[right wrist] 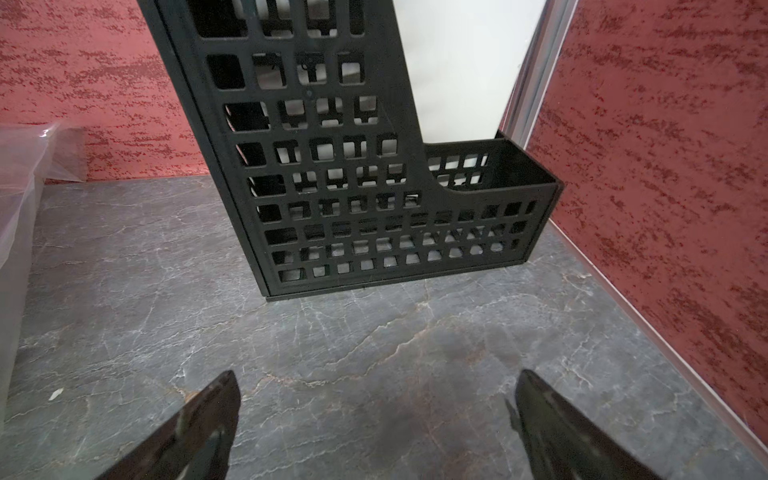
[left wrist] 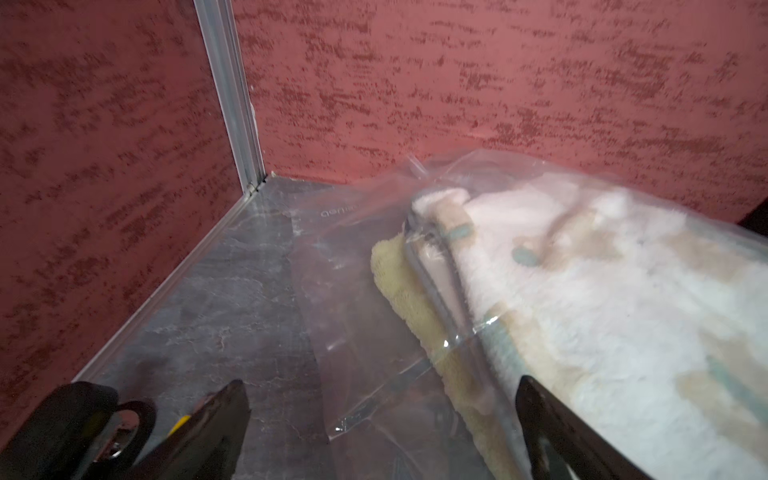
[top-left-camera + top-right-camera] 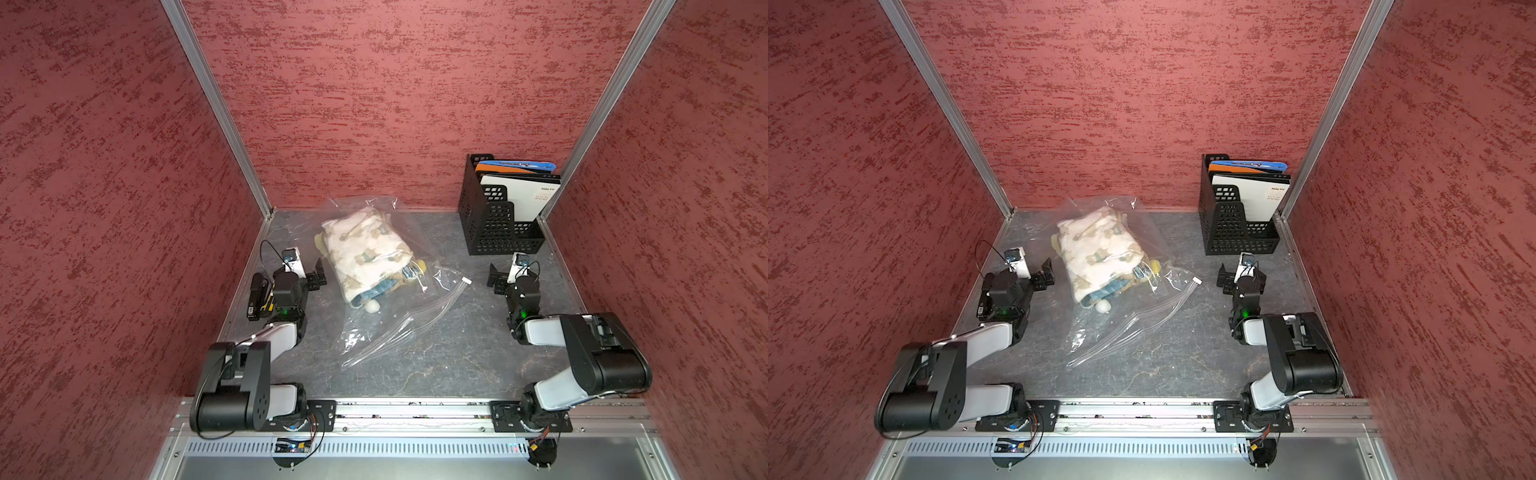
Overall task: Take the blanket out of the vacuum bag
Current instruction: Open the vacuum bag at the center of the board.
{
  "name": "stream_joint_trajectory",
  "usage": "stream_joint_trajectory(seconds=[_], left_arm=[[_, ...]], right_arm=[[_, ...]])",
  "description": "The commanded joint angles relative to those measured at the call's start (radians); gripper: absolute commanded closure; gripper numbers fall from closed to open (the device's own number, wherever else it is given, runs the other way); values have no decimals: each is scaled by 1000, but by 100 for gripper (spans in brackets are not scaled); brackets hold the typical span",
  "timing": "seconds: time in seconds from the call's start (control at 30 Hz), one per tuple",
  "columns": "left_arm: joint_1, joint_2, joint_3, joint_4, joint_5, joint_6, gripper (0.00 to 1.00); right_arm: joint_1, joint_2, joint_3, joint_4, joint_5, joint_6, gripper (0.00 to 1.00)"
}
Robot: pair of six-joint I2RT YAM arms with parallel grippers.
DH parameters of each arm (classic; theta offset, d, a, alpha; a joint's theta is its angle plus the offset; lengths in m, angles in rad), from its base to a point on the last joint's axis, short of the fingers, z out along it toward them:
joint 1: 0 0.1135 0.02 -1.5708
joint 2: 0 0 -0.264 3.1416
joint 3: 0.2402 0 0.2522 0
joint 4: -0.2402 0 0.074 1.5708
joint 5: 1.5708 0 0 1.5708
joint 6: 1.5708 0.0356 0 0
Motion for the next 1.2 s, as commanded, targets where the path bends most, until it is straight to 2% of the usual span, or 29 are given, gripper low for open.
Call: stream_joint_trajectory(seconds=[0.0,0.17,0.3,0.33,0.43,0.5,0.57,0.6,0.63,0.7,0.77,0.8,0.87,0.93,0.97,1.07,1.13,1.17], left_arm=[[-9,-132,66,-181,-25,-10,1],[-27,-300,209,-473,-36,-105,0],[-34,-352,303,-627,46,-152,0],[-37,-358,317,-647,66,-162,0],[-45,-361,347,-685,116,-197,1],[-48,-365,373,-726,133,-239,1],[-48,-368,393,-773,145,-327,0],[-46,-375,399,-813,142,-398,0],[-39,-382,388,-813,161,-450,1],[-9,-396,334,-748,246,-513,0],[14,-408,279,-657,325,-568,1],[24,-404,263,-620,372,-581,1],[25,-384,252,-595,423,-602,2],[13,-357,251,-607,433,-618,20],[-3,-348,245,-629,394,-628,31],[-19,-352,218,-713,329,-708,47],[-39,-349,235,-766,390,-661,58],[-72,-346,263,-838,365,-637,65]], right_arm=[[-4,-8,-13,34,23,12,1],[-3,-13,-2,11,15,10,1],[-3,-47,-5,-4,-33,-12,1],[5,-100,5,-56,-16,-22,1],[9,-289,109,-376,58,16,1],[8,-366,189,-558,108,179,1],[4,-388,242,-796,270,563,1],[-5,-384,259,-953,332,814,1],[-26,-377,250,-961,284,870,1],[-39,-360,230,-900,172,773,3],[-39,-346,268,-987,103,782,10],[-39,-338,286,-1007,49,765,23],[-39,-326,302,-1011,-69,748,38],[-39,-324,293,-997,-169,764,56],[-38,-328,277,-980,-228,786,60],[-33,-336,193,-862,-445,898,62],[-9,-339,130,-752,-564,972,61],[12,-350,110,-748,-583,1003,59]])
